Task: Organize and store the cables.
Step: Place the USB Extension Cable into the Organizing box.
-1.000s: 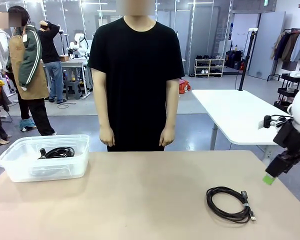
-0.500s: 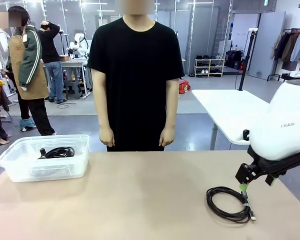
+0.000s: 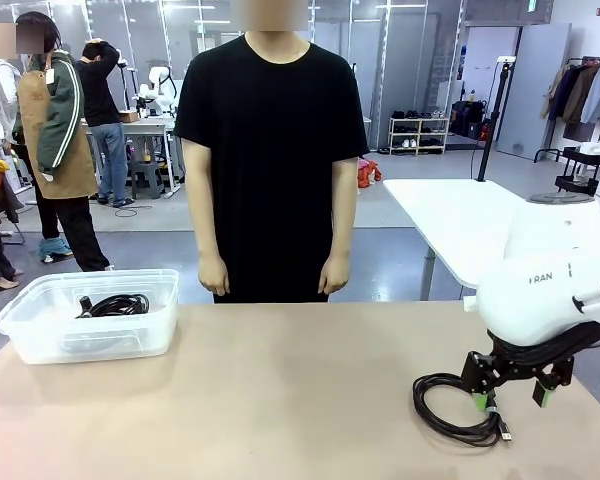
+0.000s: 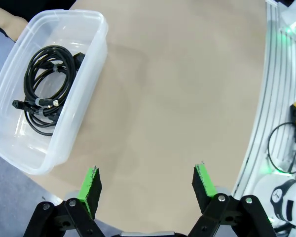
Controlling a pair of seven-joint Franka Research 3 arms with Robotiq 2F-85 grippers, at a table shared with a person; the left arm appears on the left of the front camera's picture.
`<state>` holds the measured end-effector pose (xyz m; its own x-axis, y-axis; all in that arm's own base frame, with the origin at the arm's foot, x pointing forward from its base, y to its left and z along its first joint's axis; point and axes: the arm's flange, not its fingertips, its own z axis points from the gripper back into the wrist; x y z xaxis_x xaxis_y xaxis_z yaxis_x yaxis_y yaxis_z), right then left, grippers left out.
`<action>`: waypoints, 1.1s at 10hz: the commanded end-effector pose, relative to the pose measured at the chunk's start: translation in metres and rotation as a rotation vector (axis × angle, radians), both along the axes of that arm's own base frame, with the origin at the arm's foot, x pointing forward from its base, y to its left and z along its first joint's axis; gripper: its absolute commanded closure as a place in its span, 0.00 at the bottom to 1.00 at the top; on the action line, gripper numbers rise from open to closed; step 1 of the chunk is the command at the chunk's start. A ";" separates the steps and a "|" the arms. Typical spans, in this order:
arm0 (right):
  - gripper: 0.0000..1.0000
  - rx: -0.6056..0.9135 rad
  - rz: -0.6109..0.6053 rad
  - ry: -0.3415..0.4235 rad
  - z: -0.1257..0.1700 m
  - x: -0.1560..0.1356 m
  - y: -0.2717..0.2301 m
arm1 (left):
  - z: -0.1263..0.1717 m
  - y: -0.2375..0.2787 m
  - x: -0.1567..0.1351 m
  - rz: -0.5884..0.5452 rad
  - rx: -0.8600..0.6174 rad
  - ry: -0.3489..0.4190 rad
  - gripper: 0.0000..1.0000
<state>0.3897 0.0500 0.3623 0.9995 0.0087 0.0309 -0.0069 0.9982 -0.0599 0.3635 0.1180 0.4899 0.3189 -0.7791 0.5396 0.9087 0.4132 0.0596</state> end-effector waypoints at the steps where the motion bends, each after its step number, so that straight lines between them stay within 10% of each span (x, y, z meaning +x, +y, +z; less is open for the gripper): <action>1: 0.00 -0.003 -0.079 0.003 -0.016 0.006 0.003 | -0.001 -0.001 0.002 0.007 -0.012 -0.003 0.06; 10: 0.00 0.043 -0.210 -0.077 -0.061 0.022 -0.014 | -0.001 -0.001 0.002 0.007 -0.012 -0.003 0.06; 11: 0.15 0.052 -0.217 -0.080 -0.062 0.022 -0.015 | -0.001 -0.001 0.002 0.007 -0.012 -0.003 0.06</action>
<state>0.4167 0.0342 0.3068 0.9838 -0.1622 0.0769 0.1638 0.9864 -0.0140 0.3635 0.1180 0.4898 0.3196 -0.7793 0.5391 0.9085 0.4136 0.0593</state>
